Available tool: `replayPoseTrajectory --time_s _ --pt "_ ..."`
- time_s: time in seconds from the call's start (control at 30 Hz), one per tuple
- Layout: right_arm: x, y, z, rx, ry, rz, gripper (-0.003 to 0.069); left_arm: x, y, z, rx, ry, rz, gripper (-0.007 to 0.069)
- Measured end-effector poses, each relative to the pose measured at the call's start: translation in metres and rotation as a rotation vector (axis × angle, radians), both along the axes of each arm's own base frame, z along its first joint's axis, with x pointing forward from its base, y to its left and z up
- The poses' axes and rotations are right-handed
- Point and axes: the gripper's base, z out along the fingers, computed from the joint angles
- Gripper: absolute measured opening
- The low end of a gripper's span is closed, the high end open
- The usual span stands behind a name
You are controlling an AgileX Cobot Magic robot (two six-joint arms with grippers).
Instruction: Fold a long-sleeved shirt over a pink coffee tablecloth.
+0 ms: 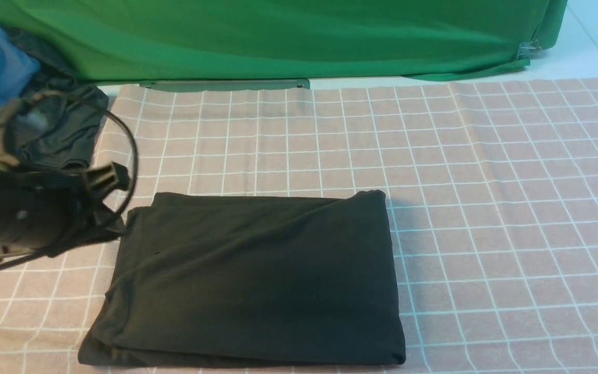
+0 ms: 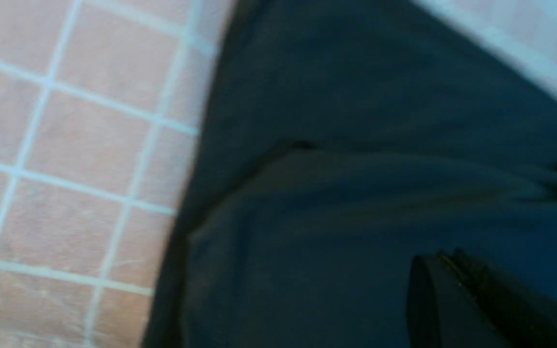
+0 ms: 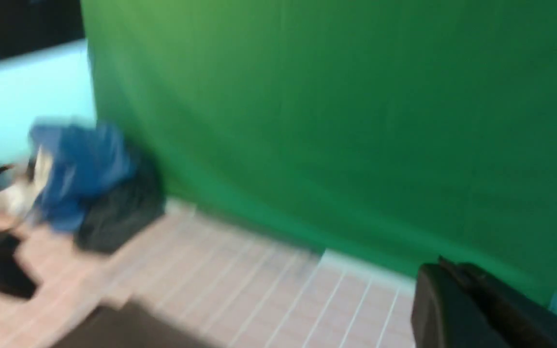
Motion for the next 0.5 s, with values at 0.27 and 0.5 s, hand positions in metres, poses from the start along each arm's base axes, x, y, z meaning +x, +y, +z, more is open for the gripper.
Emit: replayPoseTrajectory --time_s 0.27,0.5 --pt "-0.025 -0.015 -0.050 0.174 -0.463 -0.054 0.0038 -0.109 0.001 0.046 0.014 -0.419 -0.018 0.0013" --pt "-0.028 -0.017 -0.054 0.234 -0.605 -0.065 0.0125 -0.178 0.010 0.059 0.144 -0.783 0.021 0.0013"
